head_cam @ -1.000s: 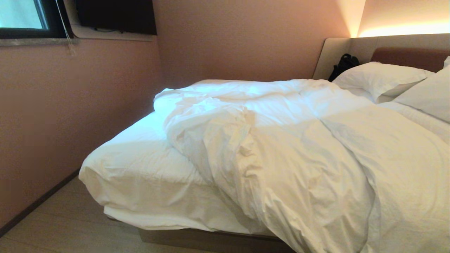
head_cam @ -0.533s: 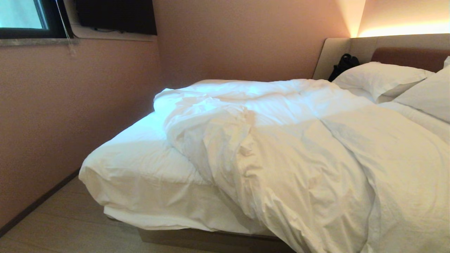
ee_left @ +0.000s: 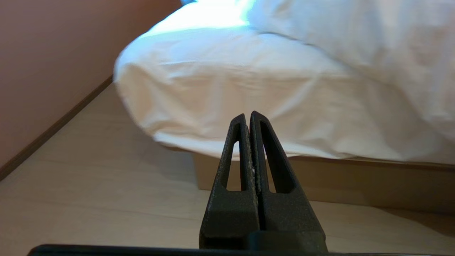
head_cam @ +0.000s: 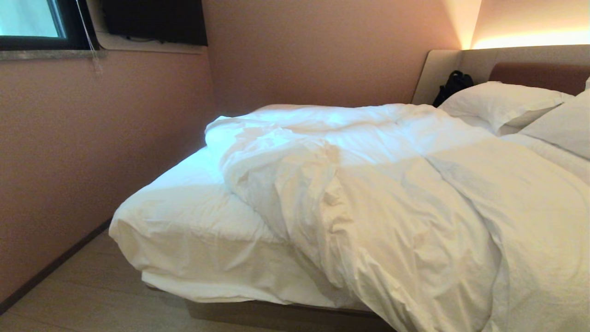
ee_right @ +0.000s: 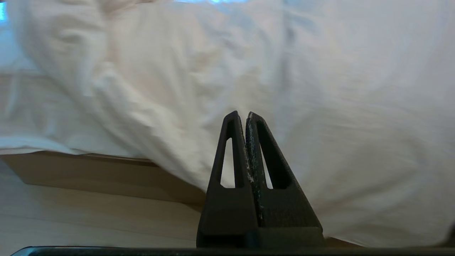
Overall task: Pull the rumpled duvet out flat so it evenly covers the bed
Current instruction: Hold the folded corner of the quilt
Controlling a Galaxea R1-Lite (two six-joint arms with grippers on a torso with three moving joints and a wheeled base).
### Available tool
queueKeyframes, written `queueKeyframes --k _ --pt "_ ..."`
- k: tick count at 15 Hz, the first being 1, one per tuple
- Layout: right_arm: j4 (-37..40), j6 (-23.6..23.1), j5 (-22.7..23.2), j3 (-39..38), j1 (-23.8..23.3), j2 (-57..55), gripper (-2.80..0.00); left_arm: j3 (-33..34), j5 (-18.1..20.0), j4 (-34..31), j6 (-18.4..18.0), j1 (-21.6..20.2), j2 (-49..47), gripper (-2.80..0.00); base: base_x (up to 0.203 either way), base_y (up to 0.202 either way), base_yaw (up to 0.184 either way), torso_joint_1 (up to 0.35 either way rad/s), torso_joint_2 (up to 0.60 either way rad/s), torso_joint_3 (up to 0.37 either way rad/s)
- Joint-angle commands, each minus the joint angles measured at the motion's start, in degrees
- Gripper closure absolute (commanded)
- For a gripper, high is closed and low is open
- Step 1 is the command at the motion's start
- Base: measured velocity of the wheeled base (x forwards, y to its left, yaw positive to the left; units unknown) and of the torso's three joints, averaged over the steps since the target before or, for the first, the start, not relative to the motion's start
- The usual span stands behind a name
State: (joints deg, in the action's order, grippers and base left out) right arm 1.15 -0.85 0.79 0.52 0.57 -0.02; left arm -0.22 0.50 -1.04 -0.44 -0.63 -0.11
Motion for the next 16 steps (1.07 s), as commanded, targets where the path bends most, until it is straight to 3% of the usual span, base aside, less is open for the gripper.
queueKeyframes --k 1,16 --pt "0.00 -0.03 0.00 0.00 0.04 0.02 0.00 -0.04 0.03 -0.01 0.00 -0.07 0.02 0.00 0.000 0.194 0.001 0.002 0.00 -0.001" --pt "0.00 -0.03 0.00 0.00 0.04 0.02 0.00 0.04 0.12 -0.01 0.09 -0.07 0.02 0.00 0.000 0.195 -0.001 0.003 0.00 0.003"
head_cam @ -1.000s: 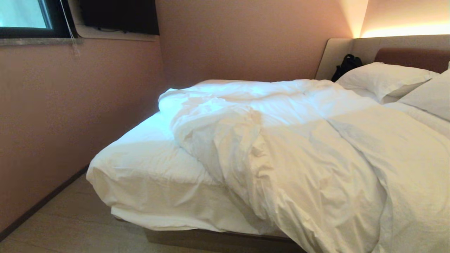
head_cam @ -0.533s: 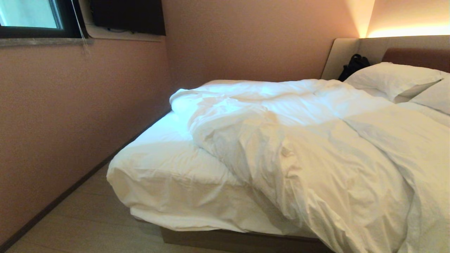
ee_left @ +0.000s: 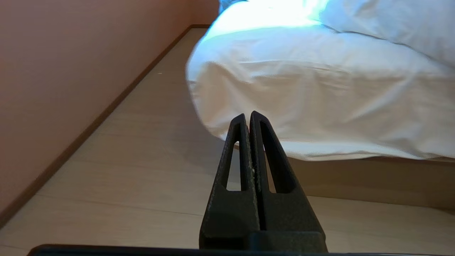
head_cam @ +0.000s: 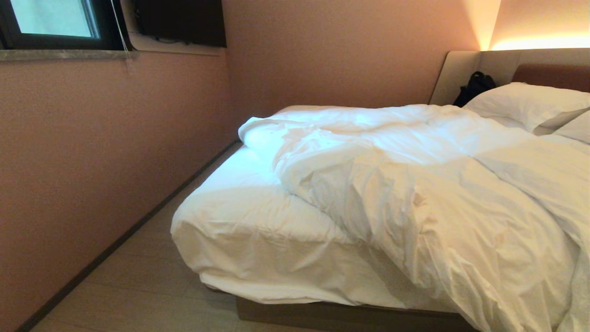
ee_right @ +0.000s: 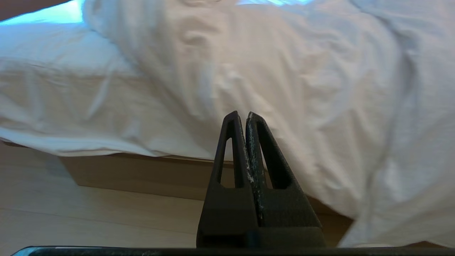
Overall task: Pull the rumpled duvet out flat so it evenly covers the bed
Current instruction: Hold the folded corner of the quilt
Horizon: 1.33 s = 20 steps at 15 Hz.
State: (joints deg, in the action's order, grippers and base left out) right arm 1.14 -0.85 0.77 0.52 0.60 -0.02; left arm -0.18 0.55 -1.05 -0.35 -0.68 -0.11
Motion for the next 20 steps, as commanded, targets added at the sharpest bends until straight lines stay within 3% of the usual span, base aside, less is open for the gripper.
queueKeyframes --k 1,4,10,20 --pt "0.00 -0.03 0.02 0.00 0.02 0.02 0.00 0.01 0.02 -0.01 0.00 -0.02 0.02 0.00 0.000 0.195 0.001 0.002 0.00 0.007" --pt "0.00 -0.03 0.02 0.00 0.02 0.02 0.00 0.01 0.07 -0.01 0.09 -0.02 0.02 0.00 0.000 0.127 -0.001 0.000 0.00 0.003" --pt "0.00 -0.03 0.02 -0.04 0.02 0.02 0.00 0.01 0.04 -0.01 -0.09 -0.02 0.02 0.00 0.009 0.000 -0.001 0.000 0.00 0.000" --pt "0.00 -0.03 0.02 0.00 0.02 0.02 0.00 0.01 -0.02 0.03 0.18 -0.02 0.02 0.00 0.171 0.000 0.000 0.005 0.00 0.003"
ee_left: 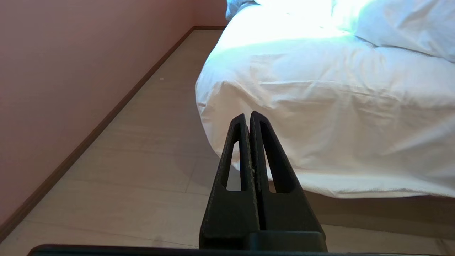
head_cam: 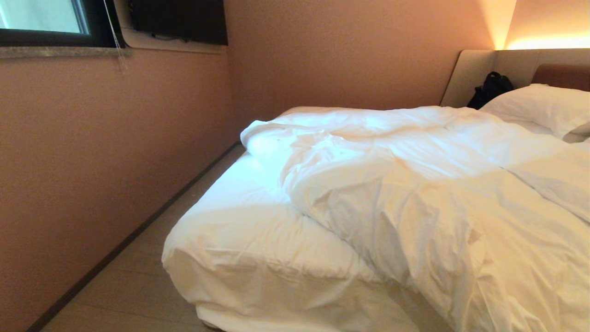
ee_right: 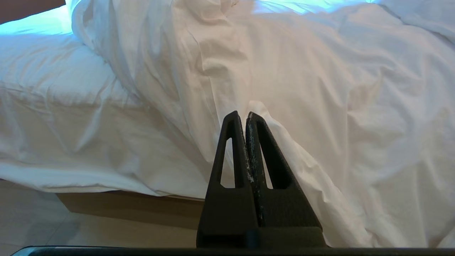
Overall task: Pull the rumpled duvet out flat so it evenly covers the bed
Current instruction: Hold the folded corner of the quilt
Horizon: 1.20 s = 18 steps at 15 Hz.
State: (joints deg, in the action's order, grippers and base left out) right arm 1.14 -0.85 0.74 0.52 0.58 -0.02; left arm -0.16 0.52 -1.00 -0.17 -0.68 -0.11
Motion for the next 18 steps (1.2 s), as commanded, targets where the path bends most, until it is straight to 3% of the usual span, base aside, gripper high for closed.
queueKeyframes --k 1,7,10,13,18 --pt "0.00 -0.03 0.05 0.00 0.03 0.02 0.00 -0.02 0.01 0.04 -0.01 -0.02 0.02 0.00 0.000 0.000 0.000 0.000 0.00 0.000" --pt "0.85 -0.50 -0.07 0.40 0.03 0.02 0.00 -0.02 0.01 0.02 -0.01 -0.02 0.02 0.00 0.000 0.000 0.000 0.000 0.00 0.000" --pt "4.82 -0.10 0.72 5.45 0.03 -1.16 0.00 -0.02 0.01 0.02 -0.01 -0.02 0.02 0.00 0.000 0.000 0.000 0.000 0.00 0.000" --pt "8.79 4.62 5.75 13.04 0.08 -11.86 0.00 -0.02 0.01 0.04 -0.01 -0.02 0.02 0.00 0.000 0.000 0.000 0.000 0.00 0.000" --pt "0.24 10.16 9.97 15.60 0.51 -31.26 0.00 -0.02 0.01 0.04 -0.01 -0.02 0.02 0.00 0.000 0.000 0.000 0.000 0.00 0.000"
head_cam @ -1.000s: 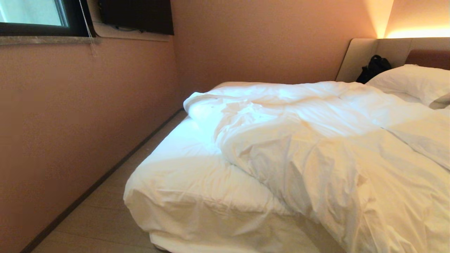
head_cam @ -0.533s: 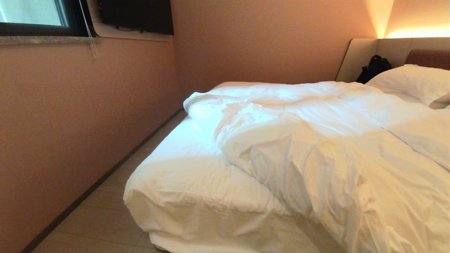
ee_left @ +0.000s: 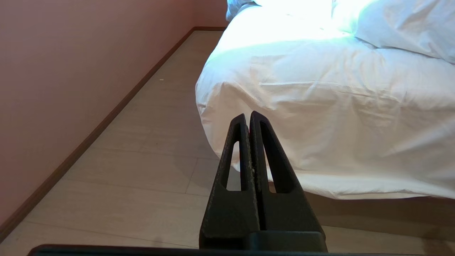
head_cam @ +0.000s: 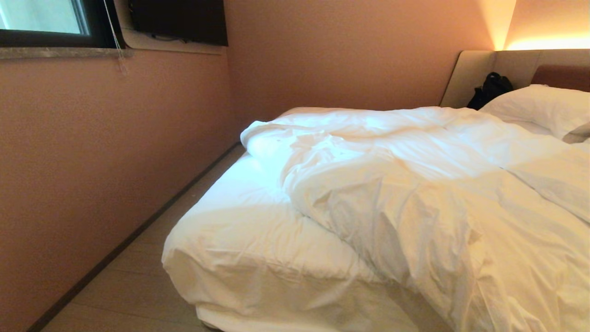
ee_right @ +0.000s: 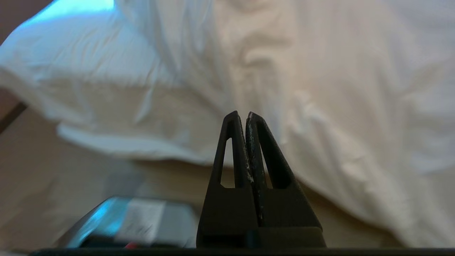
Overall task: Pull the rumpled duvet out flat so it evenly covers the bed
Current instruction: Hold the folded corner of the quilt
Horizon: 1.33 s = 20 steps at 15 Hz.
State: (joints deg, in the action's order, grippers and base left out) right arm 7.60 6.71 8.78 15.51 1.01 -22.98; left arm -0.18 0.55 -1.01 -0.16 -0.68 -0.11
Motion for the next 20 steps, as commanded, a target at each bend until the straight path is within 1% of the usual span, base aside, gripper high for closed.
queueKeyframes --k 1,5,8,10,13,15,18,20 --pt "-7.77 3.63 2.77 1.51 0.10 -11.73 0.00 0.01 -0.02 0.05 -0.02 -0.02 0.02 0.00 0.000 0.000 0.000 0.000 0.00 0.000" --pt "-14.29 10.55 4.39 8.72 0.12 -31.20 0.00 0.01 -0.02 -0.04 -0.02 -0.02 0.02 0.00 0.000 0.000 0.000 0.000 0.00 0.000" --pt "-18.65 16.22 7.49 19.63 0.13 -47.45 0.00 0.01 -0.02 0.05 -0.02 -0.02 0.02 0.00 0.000 0.000 0.000 0.000 0.00 0.000" --pt "-19.94 18.32 9.52 27.10 0.09 -55.37 0.00 0.01 -0.02 0.05 -0.02 -0.02 0.02 0.00 0.000 0.000 0.000 0.000 0.00 0.000" --pt "-20.40 19.45 10.55 34.73 -0.14 -64.16 0.00 0.01 -0.02 0.05 -0.02 -0.02 0.02 0.00 0.000 0.000 0.000 0.000 0.00 0.000" --pt "-20.44 20.10 10.76 38.24 -0.46 -68.39 0.00 0.01 -0.02 -0.04 -0.02 -0.02 0.02 0.00 0.000 0.000 0.000 0.000 0.00 0.000" --pt "-20.21 24.23 11.09 45.70 -1.35 -74.70 0.00 0.01 -0.02 0.05 -0.02 -0.02 0.02 0.00 0.000 0.000 0.000 0.000 0.00 0.000" --pt "-17.57 24.65 11.15 51.26 -2.46 -77.87 0.00 0.01 -0.02 0.05 -0.02 -0.02 0.02 0.00 0.000 0.000 0.000 0.000 0.00 0.000"
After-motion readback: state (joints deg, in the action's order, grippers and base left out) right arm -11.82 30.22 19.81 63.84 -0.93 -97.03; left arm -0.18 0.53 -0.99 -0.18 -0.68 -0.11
